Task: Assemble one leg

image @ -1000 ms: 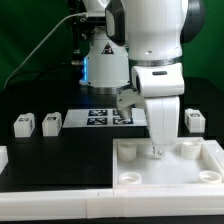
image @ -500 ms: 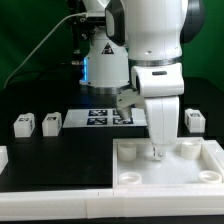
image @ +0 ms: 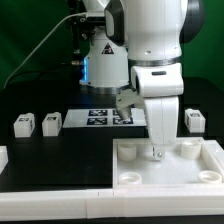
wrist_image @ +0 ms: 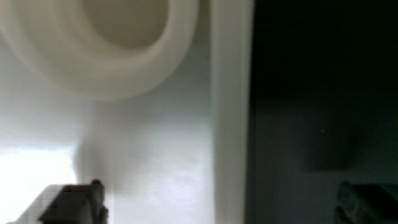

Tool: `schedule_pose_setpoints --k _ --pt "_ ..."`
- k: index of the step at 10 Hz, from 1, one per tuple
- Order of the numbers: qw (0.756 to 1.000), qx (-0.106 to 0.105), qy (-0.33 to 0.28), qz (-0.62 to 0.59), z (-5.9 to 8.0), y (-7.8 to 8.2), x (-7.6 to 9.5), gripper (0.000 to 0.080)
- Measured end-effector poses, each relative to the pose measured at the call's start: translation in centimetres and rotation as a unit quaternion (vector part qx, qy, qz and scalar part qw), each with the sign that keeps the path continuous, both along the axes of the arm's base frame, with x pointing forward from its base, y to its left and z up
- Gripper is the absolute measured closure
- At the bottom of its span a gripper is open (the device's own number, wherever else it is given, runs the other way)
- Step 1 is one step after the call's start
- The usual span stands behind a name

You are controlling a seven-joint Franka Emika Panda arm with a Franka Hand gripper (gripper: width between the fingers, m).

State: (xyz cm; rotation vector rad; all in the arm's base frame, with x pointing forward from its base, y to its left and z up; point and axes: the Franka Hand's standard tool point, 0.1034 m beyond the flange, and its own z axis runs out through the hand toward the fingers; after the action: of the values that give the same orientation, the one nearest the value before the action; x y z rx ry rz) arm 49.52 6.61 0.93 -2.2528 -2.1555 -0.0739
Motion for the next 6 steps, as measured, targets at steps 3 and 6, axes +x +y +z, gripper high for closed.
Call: schedule_pose_setpoints --k 3,6 --pt "0.993 -0.003 0.0 -0.119 3.1 2.3 -1.7 0.0151" --pt "0.939 0.007 0.015 -0.344 3.7 6.4 -3.1 0.0151"
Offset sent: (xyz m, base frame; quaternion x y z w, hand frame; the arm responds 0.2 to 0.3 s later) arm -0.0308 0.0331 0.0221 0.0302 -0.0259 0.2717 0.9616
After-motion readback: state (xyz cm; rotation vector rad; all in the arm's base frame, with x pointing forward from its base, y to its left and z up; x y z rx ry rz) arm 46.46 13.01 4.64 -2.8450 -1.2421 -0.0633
